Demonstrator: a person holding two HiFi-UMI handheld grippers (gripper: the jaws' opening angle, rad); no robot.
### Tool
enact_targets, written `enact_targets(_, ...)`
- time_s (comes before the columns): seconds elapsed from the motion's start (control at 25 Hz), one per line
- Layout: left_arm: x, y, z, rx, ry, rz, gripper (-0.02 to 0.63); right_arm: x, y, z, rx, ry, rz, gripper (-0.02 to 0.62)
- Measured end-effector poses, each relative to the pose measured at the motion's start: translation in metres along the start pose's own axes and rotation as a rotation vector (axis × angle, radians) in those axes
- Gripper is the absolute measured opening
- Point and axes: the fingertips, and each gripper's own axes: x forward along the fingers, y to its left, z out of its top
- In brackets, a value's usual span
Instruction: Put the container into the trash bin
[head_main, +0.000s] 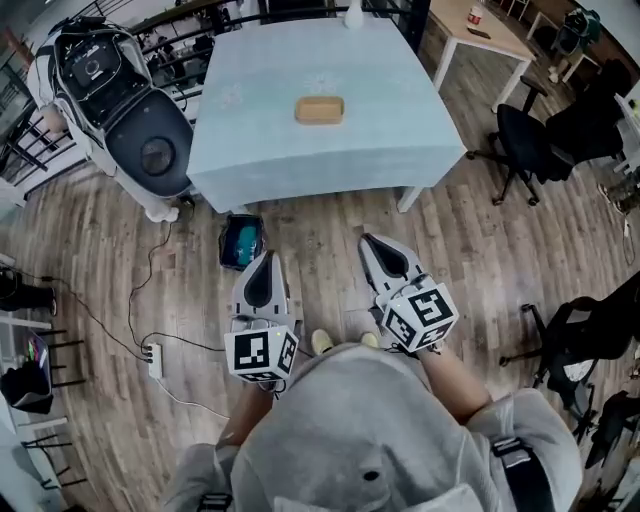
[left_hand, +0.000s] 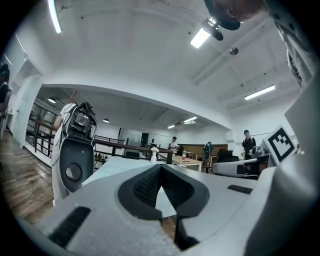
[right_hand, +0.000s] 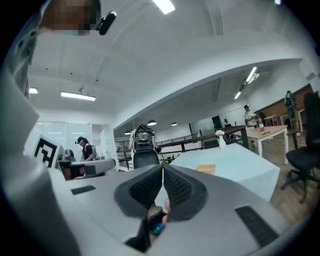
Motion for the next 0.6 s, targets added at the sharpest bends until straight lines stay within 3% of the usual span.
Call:
enact_targets(0.16,-0.003,0.014,-0.006,-0.001,0.030,0.002,0.018,0.010,0.002,0.000,0.055,-0.005,-0.006,0.029)
enact_targets(0.6,-0.012,0.038,-0.011,0.022,0.062,-0.027,0.019,0.012,0.007,0.005,0.026,-0.020,-0.091,0.027)
